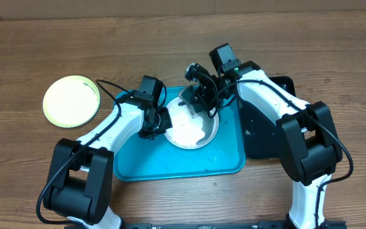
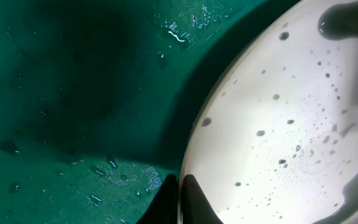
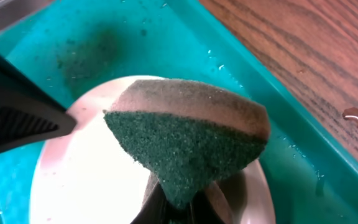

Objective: Clean dirty plates on tray and stack at the side
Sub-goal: 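Scrub the white plate with the sponge while left gripper holds it, then return the sponge to the black tray and lift right arm away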

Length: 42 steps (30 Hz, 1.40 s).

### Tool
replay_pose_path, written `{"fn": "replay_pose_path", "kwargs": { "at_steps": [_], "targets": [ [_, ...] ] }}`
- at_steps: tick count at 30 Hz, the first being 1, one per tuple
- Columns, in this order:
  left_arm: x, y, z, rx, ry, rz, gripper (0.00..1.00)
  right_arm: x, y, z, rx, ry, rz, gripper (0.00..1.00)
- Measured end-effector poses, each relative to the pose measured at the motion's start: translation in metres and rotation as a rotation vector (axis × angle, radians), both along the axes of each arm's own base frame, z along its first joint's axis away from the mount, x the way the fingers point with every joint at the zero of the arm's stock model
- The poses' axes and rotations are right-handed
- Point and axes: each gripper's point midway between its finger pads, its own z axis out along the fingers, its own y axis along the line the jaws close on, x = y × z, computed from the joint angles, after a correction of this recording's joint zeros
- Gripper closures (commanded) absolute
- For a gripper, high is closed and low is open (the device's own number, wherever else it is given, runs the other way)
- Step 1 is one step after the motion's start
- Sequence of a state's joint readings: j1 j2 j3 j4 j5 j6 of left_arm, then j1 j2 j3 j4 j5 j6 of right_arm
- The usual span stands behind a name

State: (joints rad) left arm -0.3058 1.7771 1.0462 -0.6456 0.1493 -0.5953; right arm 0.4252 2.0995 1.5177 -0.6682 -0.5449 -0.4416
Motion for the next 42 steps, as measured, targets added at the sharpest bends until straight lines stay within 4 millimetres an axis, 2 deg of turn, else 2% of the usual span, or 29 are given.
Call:
{"fn": "replay_pose_path", "kwargs": {
  "at_steps": [6, 20, 31, 36, 39, 42],
  "targets": [
    [0.0, 0.0, 0.0, 0.0, 0.0, 0.0, 0.96, 0.001, -0.005, -0.012, -0.024, -0.008, -0.027, 0.96],
    [0.0, 0.0, 0.0, 0.0, 0.0, 0.0, 0.96, 0.001, -0.006, -0.023, -0.016, -0.028, -0.032, 0.96],
    [0.0, 0.0, 0.0, 0.0, 0.0, -0.004, 0.96, -0.034, -0.024, -0.032, -0.109, 0.13, -0.037, 0.96],
    [0.0, 0.0, 0.0, 0.0, 0.0, -0.004, 0.96, -0.038, -0.022, -0.01, -0.076, 0.117, -0.03, 0.96],
    [0.0, 0.0, 0.0, 0.0, -0.001, -0.004, 0.96, -0.037, -0.018, 0.022, -0.021, 0.078, -0.045, 0.96],
    [0.0, 0.0, 0.0, 0.0, -0.001, -0.004, 0.96, -0.035, -0.02, 0.064, 0.025, 0.025, -0.091, 0.96]
  ]
}}
